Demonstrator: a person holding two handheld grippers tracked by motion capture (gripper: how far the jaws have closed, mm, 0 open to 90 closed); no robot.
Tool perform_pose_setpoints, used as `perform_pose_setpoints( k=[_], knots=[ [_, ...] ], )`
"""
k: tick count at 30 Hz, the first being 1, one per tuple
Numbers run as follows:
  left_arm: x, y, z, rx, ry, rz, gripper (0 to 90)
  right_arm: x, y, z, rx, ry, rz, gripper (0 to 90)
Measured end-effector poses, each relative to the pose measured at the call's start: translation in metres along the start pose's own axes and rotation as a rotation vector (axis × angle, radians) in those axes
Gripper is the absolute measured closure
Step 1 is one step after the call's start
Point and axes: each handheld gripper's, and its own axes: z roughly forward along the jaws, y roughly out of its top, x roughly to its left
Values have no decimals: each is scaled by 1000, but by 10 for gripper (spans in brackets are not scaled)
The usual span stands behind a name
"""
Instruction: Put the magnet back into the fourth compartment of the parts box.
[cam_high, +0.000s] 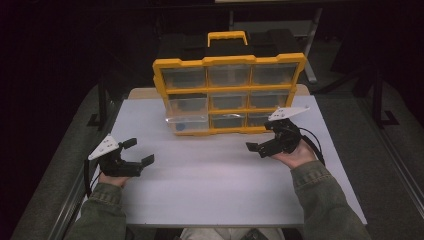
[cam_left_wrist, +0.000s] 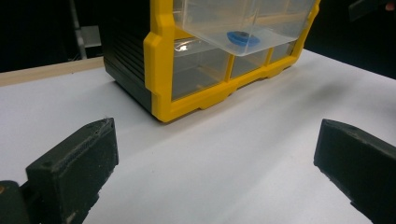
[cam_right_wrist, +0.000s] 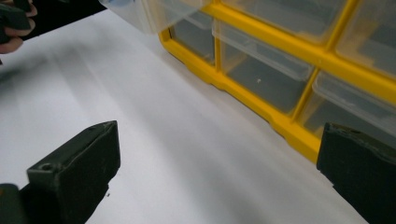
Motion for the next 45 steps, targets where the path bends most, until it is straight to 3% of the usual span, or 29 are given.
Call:
perform_pose_setpoints(
  k=[22, 45],
  knots=[
    [0, 0, 0, 3, 2, 1, 0, -1, -33, 0, -49, -9, 13, 0],
    [0, 0, -1, 4, 5, 4, 0, -13, -73, -19, -145, -77, 71, 0]
  ],
)
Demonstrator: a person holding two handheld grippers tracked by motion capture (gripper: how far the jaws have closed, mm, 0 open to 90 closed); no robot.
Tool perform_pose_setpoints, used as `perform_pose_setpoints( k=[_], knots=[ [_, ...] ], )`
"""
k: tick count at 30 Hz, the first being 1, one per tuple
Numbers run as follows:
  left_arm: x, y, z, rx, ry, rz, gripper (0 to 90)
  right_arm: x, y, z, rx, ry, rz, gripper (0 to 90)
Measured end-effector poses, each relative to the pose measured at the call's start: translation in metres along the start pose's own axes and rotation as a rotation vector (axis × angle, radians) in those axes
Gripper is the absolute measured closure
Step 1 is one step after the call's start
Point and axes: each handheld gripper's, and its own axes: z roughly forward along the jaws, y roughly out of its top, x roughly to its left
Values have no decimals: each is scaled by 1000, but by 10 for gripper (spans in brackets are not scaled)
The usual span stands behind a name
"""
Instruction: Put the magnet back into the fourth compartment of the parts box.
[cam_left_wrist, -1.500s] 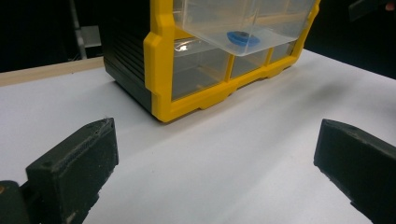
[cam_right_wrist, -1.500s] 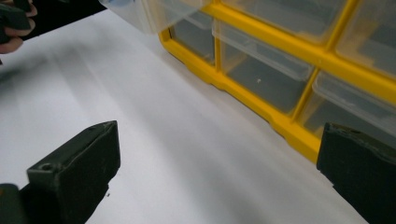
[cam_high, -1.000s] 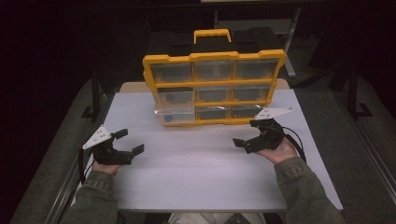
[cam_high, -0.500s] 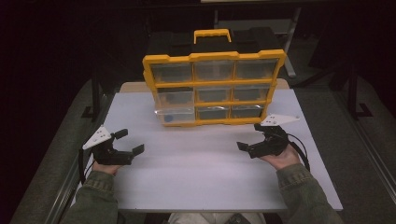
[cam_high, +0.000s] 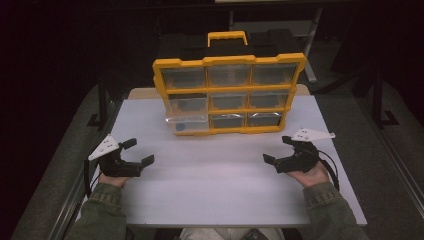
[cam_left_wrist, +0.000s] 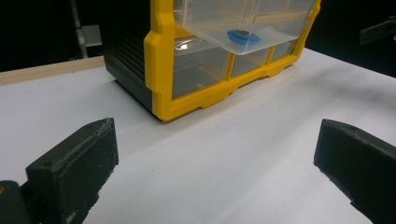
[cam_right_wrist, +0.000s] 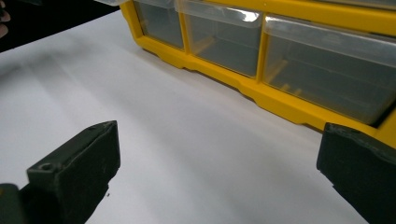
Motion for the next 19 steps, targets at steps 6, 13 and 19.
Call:
perform_pose_setpoints(
  k=[6, 13, 19],
  knots=[
    [0, 0, 0, 0, 0, 0, 0, -4, -9, -9, -33, -11, 21, 0],
    [0, 0, -1, 0, 0, -1, 0, -7, -18, -20, -88, -34, 27, 0],
    [0, 0, 0, 3, 0, 1, 0, -8, -25, -26, -132, -52, 37, 0]
  ],
)
